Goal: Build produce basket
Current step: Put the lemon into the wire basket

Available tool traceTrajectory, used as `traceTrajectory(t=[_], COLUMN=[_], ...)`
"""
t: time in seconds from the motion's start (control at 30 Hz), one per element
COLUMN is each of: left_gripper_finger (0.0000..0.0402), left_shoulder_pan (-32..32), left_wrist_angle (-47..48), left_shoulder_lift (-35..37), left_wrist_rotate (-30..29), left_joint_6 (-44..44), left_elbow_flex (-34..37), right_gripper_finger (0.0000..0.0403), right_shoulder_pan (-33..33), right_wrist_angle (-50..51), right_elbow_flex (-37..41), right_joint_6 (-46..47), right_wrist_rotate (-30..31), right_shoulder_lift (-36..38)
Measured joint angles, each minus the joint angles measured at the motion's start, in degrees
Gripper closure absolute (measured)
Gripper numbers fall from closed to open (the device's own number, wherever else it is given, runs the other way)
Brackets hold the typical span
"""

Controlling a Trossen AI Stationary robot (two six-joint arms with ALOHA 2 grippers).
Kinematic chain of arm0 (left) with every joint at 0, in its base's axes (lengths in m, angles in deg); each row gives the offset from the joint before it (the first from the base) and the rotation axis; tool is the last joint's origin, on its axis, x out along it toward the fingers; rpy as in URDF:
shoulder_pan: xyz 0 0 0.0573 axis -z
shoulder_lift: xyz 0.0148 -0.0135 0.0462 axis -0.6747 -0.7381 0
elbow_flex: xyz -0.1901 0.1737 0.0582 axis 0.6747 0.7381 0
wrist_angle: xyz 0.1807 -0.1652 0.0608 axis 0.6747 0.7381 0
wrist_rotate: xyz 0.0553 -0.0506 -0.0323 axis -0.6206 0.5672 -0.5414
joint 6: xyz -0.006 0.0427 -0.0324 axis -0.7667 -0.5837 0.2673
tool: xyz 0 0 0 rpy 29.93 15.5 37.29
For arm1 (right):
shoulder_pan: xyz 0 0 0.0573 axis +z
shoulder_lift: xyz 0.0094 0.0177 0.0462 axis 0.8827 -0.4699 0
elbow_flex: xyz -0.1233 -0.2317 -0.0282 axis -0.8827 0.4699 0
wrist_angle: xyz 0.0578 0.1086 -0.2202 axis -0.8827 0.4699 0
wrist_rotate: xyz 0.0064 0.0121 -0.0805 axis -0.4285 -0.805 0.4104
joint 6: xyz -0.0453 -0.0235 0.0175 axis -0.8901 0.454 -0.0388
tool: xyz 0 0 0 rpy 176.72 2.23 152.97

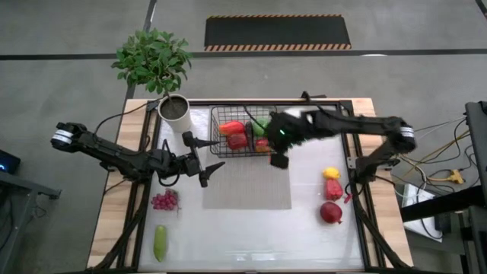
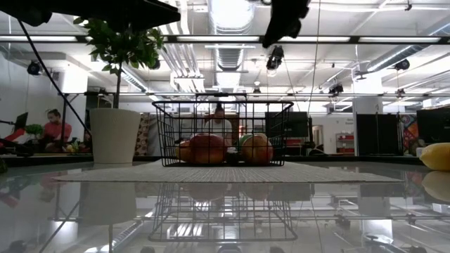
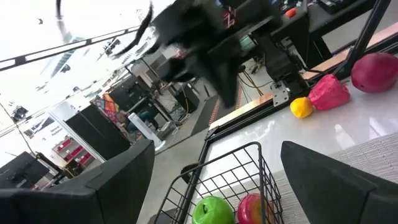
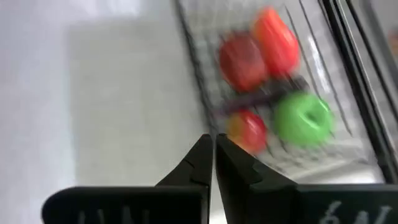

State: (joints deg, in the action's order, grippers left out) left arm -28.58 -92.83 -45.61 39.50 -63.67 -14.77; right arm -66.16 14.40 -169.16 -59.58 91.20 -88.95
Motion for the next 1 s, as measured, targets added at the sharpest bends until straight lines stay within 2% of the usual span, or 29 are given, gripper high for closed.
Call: traceTrajectory(t=[0.17,0.33,0.47,0.53,0.6,0.7,0.77,0.87,1.0], left_gripper_finger=[0.0071,0.0071,0.0071,0.0071,0.0071,0.0071,0.0071,0.0071,0.0071], left_shoulder_pan=[0.0,0.0,0.0,0.0,0.0,0.0,0.0,0.0,0.0], left_wrist_angle=[0.0,0.0,0.0,0.0,0.0,-0.1,-0.1,-0.1,-0.1], left_shoulder_lift=[0.0,0.0,0.0,0.0,0.0,0.0,0.0,0.0,0.0], left_wrist_rotate=[0.0,0.0,0.0,0.0,0.0,0.0,0.0,0.0,0.0], left_joint_6=[1.5,1.6,1.6,1.6,1.6,1.5,1.5,1.4,1.4], left_elbow_flex=[0.0,0.0,0.0,0.0,0.0,0.0,0.0,0.0,0.0], right_gripper_finger=[0.0394,0.0394,0.0394,0.0394,0.0394,0.0394,0.0394,0.0392,0.0365], right_shoulder_pan=[5.0,6.1,6.1,6.1,6.1,6.2,6.2,6.2,6.2], right_wrist_angle=[-13.8,-14.5,-4.8,4.1,12.8,23.7,27.4,28.6,27.8], right_elbow_flex=[14.9,23.2,27.1,28.5,29.5,30.9,31.5,32.6,33.3], right_joint_6=[0.6,12.9,32.9,44.2,50.0,53.7,53.8,52.0,48.8], right_wrist_rotate=[0.9,0.8,-1.1,-1.1,-1.3,-3.7,-4.2,-4.7,-9.4], right_shoulder_lift=[10.4,17.7,21.8,22.8,22.9,21.5,20.2,18.5,15.7])
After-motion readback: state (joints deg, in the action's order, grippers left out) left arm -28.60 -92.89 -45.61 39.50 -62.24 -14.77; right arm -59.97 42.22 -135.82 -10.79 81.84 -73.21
